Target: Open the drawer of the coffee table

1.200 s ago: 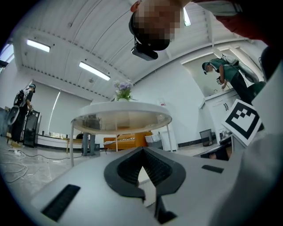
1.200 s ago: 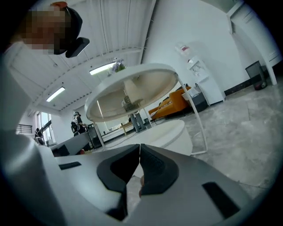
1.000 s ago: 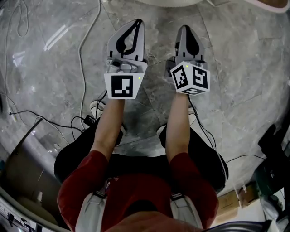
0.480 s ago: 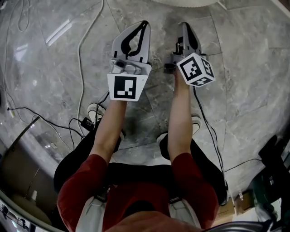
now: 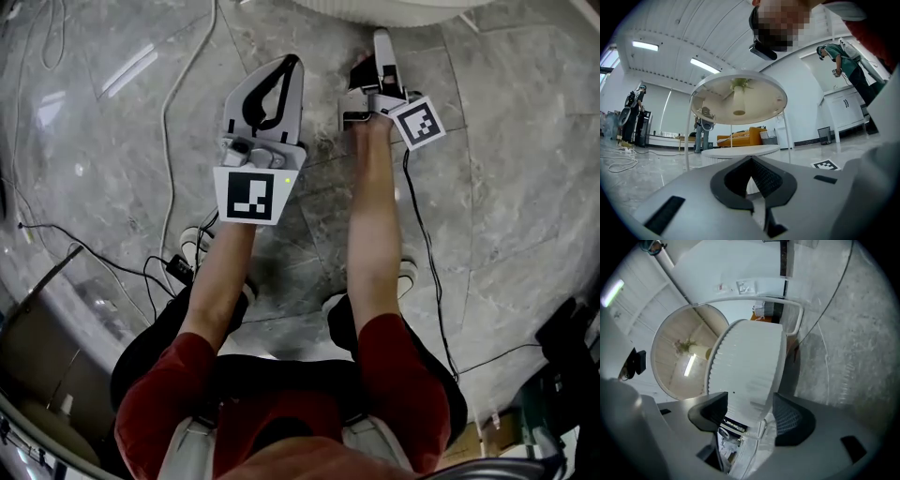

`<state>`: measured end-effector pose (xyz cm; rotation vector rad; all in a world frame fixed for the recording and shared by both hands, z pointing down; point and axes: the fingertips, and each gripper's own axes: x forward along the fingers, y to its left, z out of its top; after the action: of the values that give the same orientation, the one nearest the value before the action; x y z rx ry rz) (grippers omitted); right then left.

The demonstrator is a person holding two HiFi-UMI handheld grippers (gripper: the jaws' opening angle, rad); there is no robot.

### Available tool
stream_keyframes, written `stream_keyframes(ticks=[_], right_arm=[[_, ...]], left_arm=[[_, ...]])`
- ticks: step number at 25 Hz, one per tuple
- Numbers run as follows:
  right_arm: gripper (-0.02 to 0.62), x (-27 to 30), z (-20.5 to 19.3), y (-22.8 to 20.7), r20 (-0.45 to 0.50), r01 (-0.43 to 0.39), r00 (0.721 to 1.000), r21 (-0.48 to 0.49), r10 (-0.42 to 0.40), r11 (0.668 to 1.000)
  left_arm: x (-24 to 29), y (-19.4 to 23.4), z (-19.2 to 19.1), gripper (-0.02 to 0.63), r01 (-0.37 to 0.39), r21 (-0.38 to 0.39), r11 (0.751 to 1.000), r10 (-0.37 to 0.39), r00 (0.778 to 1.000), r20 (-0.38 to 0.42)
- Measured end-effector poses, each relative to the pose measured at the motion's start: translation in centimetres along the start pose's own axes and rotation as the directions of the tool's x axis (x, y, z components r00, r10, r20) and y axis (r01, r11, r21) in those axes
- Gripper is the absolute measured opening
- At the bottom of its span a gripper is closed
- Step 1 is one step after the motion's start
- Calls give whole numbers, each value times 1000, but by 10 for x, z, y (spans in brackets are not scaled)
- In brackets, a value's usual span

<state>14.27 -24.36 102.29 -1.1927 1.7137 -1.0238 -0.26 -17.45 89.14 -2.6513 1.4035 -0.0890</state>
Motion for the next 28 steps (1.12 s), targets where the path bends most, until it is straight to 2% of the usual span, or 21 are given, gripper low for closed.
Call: stream_keyframes(ticks=[5,9,14,23,28], right_arm=[[296,16,-11,5,-43,-72,996,3,72,997],[299,24,-3,-1,7,-103,995,60,103,993],[305,24,0,-3,61,-185,982,130,178,974],[305,25,1,-9,86,-179,982,155,167,972],[302,22,2,-5,101,-218,974,184,202,958]], left_arm=[[3,0,-14,12,-7,-16,1000,6,999,-40],[4,-2,-21,12,-5,-9,1000,5,998,-59],[0,2,-25,12,-17,-12,1000,16,998,-65],[-7,1,-29,12,-29,-13,1000,28,997,-68],[-8,0,-24,12,-28,-15,1000,27,998,-63]])
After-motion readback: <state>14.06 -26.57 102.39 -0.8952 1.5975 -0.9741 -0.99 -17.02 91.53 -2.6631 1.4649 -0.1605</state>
